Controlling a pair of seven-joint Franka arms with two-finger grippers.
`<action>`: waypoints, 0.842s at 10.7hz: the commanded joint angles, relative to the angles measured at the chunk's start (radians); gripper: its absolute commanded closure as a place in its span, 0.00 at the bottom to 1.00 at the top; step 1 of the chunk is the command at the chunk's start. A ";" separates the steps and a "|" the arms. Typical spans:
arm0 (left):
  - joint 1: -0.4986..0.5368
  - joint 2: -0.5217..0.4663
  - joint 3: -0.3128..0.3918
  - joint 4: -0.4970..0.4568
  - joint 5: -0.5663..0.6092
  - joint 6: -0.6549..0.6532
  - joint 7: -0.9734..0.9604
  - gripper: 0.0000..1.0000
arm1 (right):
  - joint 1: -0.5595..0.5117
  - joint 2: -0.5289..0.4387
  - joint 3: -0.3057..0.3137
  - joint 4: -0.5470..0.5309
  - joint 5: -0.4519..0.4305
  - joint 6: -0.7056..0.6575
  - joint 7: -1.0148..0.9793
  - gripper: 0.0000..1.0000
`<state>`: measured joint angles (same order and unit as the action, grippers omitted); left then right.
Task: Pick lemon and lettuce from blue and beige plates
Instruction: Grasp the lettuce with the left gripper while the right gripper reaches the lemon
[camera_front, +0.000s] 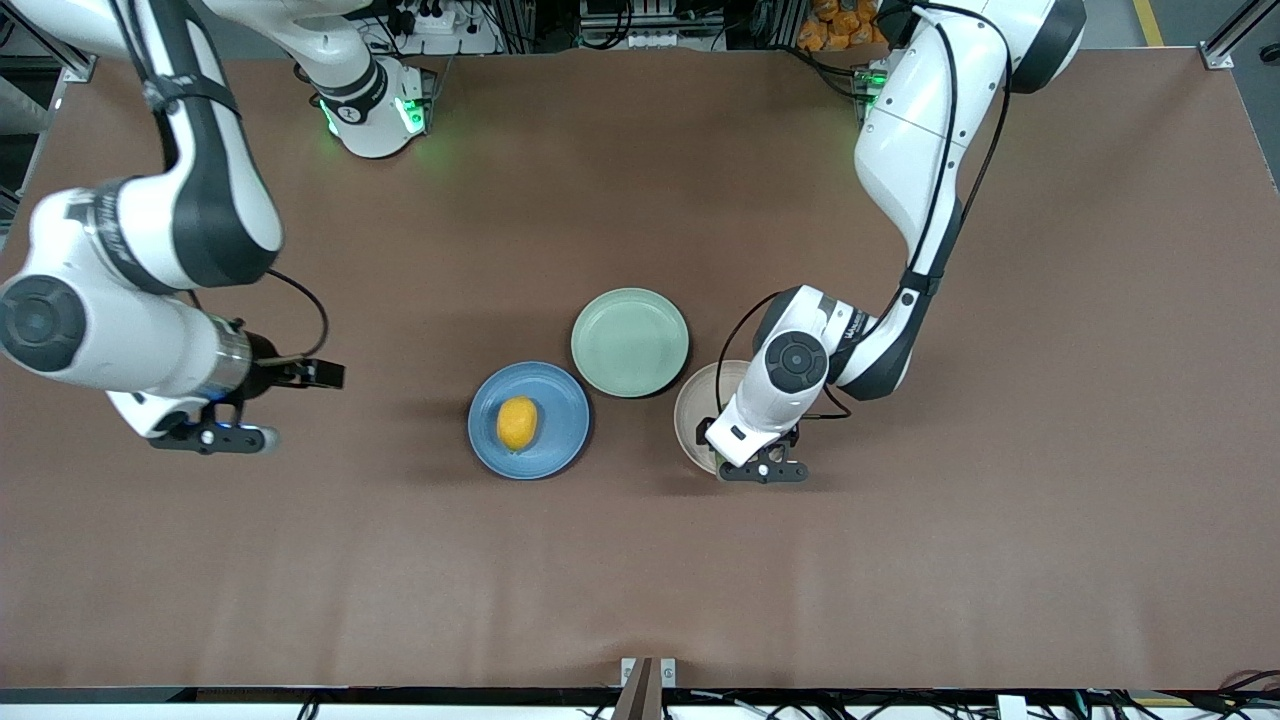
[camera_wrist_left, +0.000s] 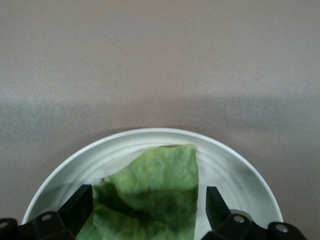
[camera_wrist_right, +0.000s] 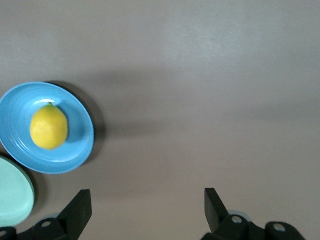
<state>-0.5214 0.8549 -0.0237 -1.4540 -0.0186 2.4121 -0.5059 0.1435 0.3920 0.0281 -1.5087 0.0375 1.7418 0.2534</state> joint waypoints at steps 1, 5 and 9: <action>-0.006 0.003 0.005 0.014 -0.006 0.002 0.006 0.00 | 0.037 0.043 -0.002 0.012 0.016 0.062 0.114 0.00; -0.019 -0.006 0.007 0.014 -0.008 -0.007 -0.025 1.00 | 0.083 0.109 -0.002 0.001 0.047 0.188 0.191 0.00; -0.006 -0.089 0.008 0.018 -0.006 -0.077 -0.020 1.00 | 0.139 0.148 -0.002 -0.093 0.047 0.401 0.196 0.00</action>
<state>-0.5285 0.8291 -0.0222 -1.4278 -0.0186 2.3888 -0.5164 0.2656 0.5319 0.0295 -1.5882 0.0710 2.1142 0.4324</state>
